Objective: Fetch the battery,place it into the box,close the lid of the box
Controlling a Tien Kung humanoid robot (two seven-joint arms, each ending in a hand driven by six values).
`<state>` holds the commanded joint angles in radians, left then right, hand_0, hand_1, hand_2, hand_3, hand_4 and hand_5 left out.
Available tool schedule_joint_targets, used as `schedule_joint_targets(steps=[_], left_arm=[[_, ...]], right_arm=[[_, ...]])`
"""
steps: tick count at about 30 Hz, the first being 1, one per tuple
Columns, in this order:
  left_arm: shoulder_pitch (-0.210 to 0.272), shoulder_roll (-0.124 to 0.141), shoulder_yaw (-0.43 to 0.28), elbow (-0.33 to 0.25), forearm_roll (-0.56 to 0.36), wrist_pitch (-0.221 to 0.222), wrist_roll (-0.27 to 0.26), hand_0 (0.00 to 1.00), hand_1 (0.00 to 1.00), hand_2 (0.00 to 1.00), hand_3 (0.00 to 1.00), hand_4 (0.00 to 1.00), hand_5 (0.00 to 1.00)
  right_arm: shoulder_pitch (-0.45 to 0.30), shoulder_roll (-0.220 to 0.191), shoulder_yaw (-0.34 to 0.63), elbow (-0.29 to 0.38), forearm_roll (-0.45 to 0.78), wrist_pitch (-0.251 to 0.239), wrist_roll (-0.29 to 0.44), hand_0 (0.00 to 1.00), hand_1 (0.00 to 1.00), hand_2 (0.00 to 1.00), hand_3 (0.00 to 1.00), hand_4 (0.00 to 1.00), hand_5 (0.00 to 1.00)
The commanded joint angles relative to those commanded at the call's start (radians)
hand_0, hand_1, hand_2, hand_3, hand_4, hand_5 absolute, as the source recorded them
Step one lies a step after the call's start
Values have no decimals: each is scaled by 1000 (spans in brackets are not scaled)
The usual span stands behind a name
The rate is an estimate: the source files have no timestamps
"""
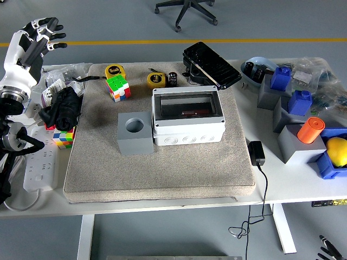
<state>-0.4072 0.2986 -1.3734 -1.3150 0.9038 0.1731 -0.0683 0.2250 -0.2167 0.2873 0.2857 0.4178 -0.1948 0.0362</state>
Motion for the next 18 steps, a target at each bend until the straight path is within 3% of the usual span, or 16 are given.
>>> schedule_joint_targets(steps=[8, 9, 14, 15, 18], left_arm=[[16, -2, -21, 1, -2, 0, 10, 415, 573, 562, 579, 951, 432], [16, -3, -22, 1, -2, 0, 10, 414, 575, 563, 579, 953, 431], [17, -3, -14, 0, 0, -2, 11, 414, 575, 563, 579, 953, 431], [18, -3, -13, 0, 0, -2, 12, 413, 572, 561, 579, 954, 431], [17, -3, -11, 0, -1, -2, 12, 413, 572, 561, 579, 954, 431]], right_arm=[[8, 1, -43, -2, 13, 26, -20, 698, 685, 671, 575, 998, 485], [9, 2, -49, -3, 10, 31, -29, 809, 787, 749, 779, 998, 622], [18, 3, -62, -11, -4, 68, -68, 809, 787, 749, 779, 998, 622], [19, 4, -61, -13, -6, 73, -73, 918, 901, 851, 886, 998, 816], [21, 4, -63, -16, 2, 95, -88, 918, 901, 851, 886, 998, 816]])
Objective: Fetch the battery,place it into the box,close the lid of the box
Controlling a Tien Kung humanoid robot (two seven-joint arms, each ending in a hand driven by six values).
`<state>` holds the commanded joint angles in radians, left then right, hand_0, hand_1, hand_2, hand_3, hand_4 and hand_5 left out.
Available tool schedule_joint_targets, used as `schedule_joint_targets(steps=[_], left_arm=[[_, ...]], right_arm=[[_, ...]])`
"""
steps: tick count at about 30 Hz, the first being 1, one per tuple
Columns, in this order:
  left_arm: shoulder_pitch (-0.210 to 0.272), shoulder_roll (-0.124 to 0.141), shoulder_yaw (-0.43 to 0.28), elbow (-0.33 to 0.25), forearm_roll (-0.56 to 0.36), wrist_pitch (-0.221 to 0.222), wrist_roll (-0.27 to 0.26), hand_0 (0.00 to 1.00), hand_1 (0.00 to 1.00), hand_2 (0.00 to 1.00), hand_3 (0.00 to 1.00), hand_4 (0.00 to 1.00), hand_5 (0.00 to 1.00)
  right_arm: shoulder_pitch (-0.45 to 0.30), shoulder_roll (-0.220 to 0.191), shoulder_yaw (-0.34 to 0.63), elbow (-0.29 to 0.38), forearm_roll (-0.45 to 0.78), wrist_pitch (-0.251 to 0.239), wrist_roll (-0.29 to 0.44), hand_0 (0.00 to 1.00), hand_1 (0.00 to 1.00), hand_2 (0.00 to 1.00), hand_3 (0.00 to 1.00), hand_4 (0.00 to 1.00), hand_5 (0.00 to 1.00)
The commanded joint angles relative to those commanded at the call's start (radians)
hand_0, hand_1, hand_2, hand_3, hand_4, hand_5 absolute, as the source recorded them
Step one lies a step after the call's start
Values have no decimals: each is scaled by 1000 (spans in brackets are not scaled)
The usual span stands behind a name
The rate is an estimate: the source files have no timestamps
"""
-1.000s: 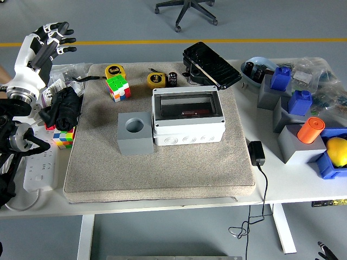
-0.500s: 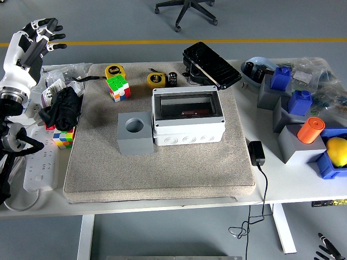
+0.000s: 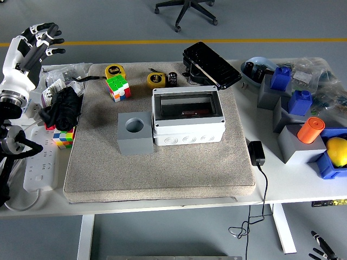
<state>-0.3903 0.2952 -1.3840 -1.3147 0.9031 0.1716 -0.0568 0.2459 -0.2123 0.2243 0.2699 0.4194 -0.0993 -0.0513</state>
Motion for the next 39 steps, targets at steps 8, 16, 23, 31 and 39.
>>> schedule_joint_targets(steps=[8, 16, 23, 31, 39], left_arm=[[1, -1, 1, -1, 1, -1, 2, 410, 570, 560, 577, 956, 432], [6, -5, -4, -2, 2, -1, 3, 410, 570, 560, 578, 955, 433], [7, -7, -7, -2, 1, -1, 4, 410, 570, 560, 577, 955, 435], [8, -10, -7, -2, 1, -1, 5, 410, 569, 560, 577, 956, 438], [8, -10, -8, -1, 1, -1, 5, 411, 569, 560, 577, 958, 446]], right_arm=[[-1, 2, 4, -11, 7, 62, -35, 995, 967, 928, 975, 998, 966], [0, 4, 14, -30, 70, 210, -137, 998, 998, 998, 998, 998, 998], [6, 8, 5, -39, 111, 222, -183, 998, 998, 998, 998, 998, 998], [6, 13, 50, -50, -2, 181, -197, 998, 998, 998, 998, 998, 998], [5, 11, 39, -38, -23, 112, -147, 998, 998, 998, 998, 998, 998]])
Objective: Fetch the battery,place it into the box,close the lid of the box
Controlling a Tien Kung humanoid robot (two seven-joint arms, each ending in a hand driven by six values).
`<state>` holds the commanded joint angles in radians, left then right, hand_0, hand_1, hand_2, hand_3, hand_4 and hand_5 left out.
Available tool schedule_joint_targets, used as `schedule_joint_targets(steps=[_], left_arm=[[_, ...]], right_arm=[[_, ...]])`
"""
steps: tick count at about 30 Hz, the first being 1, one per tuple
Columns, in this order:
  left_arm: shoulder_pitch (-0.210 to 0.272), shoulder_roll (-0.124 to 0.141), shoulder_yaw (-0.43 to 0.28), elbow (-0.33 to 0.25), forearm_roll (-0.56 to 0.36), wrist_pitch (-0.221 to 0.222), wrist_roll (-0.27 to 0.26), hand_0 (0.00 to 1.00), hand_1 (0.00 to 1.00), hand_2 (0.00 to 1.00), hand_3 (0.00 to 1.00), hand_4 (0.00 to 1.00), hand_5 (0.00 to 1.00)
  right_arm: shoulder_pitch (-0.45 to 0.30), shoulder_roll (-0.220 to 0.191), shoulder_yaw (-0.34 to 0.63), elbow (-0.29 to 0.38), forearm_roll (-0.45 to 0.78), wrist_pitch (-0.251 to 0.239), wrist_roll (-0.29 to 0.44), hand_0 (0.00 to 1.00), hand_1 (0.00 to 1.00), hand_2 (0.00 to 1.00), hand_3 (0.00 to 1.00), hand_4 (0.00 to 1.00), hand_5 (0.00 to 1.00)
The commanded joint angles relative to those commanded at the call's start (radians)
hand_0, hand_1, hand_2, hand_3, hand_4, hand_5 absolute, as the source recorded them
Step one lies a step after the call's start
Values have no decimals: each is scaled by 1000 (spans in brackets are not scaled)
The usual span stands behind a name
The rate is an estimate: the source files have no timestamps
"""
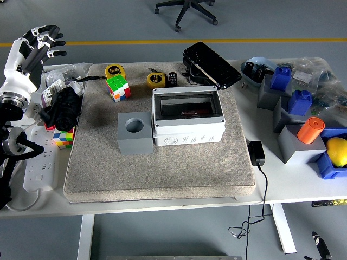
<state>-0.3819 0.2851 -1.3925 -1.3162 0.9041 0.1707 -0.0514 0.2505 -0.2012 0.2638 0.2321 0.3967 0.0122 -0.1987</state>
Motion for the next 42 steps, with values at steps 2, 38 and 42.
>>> schedule_joint_targets(steps=[2, 38, 42], left_arm=[[0, 0, 0, 0, -1, 0, 0, 411, 569, 560, 577, 958, 446], [-14, -20, 44, -1, -6, -12, 32, 412, 564, 560, 579, 961, 444], [-15, -20, 46, -3, -7, -12, 33, 412, 564, 560, 579, 961, 444]], right_arm=[[-2, -1, -12, 15, 12, -54, 44, 998, 998, 998, 998, 998, 998], [-24, 3, -46, 53, 91, -173, 199, 766, 695, 699, 722, 998, 689], [-23, 1, -48, 53, 92, -174, 196, 766, 695, 699, 722, 998, 689]])
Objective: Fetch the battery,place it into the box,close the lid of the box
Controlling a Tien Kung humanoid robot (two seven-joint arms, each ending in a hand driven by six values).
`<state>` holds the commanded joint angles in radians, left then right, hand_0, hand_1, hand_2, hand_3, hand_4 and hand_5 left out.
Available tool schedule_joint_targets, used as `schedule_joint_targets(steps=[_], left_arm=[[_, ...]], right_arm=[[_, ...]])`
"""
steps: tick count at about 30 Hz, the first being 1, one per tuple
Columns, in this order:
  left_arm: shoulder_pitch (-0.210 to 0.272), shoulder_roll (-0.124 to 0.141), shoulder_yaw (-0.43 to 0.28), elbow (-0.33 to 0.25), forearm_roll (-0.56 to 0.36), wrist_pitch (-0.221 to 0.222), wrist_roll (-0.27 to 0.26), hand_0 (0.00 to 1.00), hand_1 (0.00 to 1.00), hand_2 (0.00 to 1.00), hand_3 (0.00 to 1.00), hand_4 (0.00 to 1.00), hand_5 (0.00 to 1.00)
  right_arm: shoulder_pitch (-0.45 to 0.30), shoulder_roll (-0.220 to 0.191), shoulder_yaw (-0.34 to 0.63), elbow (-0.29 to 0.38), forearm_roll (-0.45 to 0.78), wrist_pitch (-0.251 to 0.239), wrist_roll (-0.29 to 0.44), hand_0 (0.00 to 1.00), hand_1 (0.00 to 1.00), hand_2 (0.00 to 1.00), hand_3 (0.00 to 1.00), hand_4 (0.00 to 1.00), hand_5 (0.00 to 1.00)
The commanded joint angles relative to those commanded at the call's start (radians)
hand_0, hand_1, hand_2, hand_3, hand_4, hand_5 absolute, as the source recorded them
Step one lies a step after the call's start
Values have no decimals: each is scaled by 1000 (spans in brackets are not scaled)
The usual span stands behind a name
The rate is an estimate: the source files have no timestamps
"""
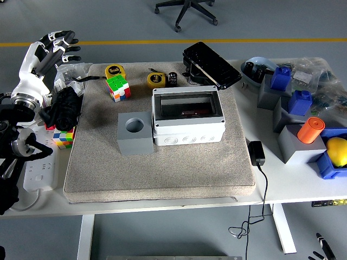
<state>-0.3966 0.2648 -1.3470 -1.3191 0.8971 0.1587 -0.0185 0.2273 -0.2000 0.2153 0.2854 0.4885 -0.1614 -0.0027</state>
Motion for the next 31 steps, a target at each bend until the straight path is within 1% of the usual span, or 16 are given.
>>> schedule_joint_targets(steps=[1, 6, 20, 24, 25, 31], left_arm=[[0, 0, 0, 0, -2, 0, 1, 412, 563, 560, 578, 964, 441], [-3, 1, -2, -4, -24, -4, 14, 412, 563, 560, 578, 963, 437], [-2, 4, -2, -7, -23, -6, 15, 410, 562, 560, 578, 962, 431], [0, 5, 1, -6, -23, -8, 17, 410, 562, 560, 578, 962, 431], [0, 6, 2, -6, -23, -8, 18, 410, 562, 560, 578, 961, 429], [-1, 10, 10, -7, -24, -9, 16, 410, 562, 560, 578, 961, 429]], right_arm=[[0, 0, 2, 0, 0, 0, 0, 766, 694, 695, 708, 998, 683], [-1, -1, 9, -1, -2, -2, -1, 764, 693, 697, 714, 998, 679], [-6, 5, 11, -2, -4, -1, -2, 764, 692, 696, 695, 998, 663], [-14, 4, 26, -1, -15, 0, -6, 764, 692, 696, 695, 998, 663], [-15, 3, 28, -1, -16, 2, -7, 759, 691, 651, 564, 998, 661], [-20, 0, 26, -3, -12, 1, -10, 759, 691, 651, 564, 998, 661]])
